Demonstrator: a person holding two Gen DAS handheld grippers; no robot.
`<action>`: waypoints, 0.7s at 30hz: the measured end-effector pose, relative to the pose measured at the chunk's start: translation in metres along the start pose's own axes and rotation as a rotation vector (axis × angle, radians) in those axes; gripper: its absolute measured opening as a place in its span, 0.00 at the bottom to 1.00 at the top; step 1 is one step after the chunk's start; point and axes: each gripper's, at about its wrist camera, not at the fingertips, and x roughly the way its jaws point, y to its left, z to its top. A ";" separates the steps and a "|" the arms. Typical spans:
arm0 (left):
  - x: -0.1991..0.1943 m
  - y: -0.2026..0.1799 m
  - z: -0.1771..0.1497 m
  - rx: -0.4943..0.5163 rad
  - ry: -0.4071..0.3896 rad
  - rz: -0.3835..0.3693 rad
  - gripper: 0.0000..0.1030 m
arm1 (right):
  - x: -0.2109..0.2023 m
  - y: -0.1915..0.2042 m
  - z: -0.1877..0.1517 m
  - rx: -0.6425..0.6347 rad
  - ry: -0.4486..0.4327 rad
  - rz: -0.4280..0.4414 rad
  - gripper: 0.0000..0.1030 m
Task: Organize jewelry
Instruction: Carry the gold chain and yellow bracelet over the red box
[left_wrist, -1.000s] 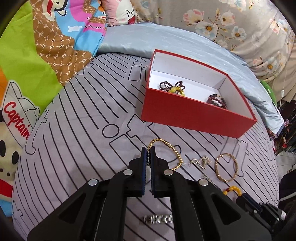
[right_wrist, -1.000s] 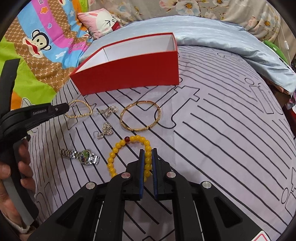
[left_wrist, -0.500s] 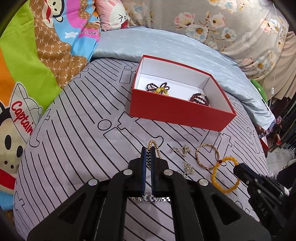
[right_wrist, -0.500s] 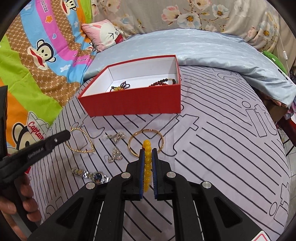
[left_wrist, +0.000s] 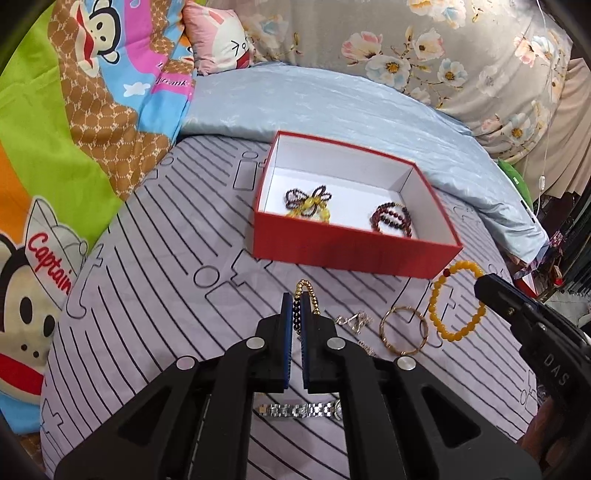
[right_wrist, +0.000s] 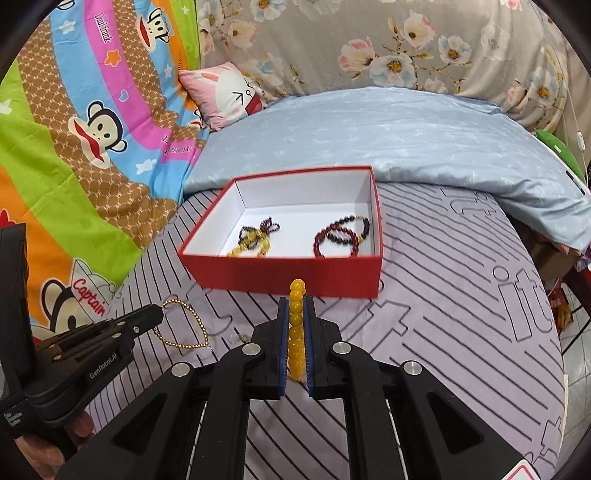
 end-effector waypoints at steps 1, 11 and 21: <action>-0.002 -0.001 0.004 0.004 -0.010 -0.001 0.03 | 0.000 0.000 0.004 -0.003 -0.006 0.000 0.07; -0.013 -0.016 0.060 0.048 -0.114 -0.018 0.03 | 0.010 -0.001 0.056 -0.026 -0.057 0.004 0.07; 0.022 -0.029 0.118 0.070 -0.152 -0.013 0.03 | 0.055 0.003 0.107 -0.035 -0.051 0.012 0.07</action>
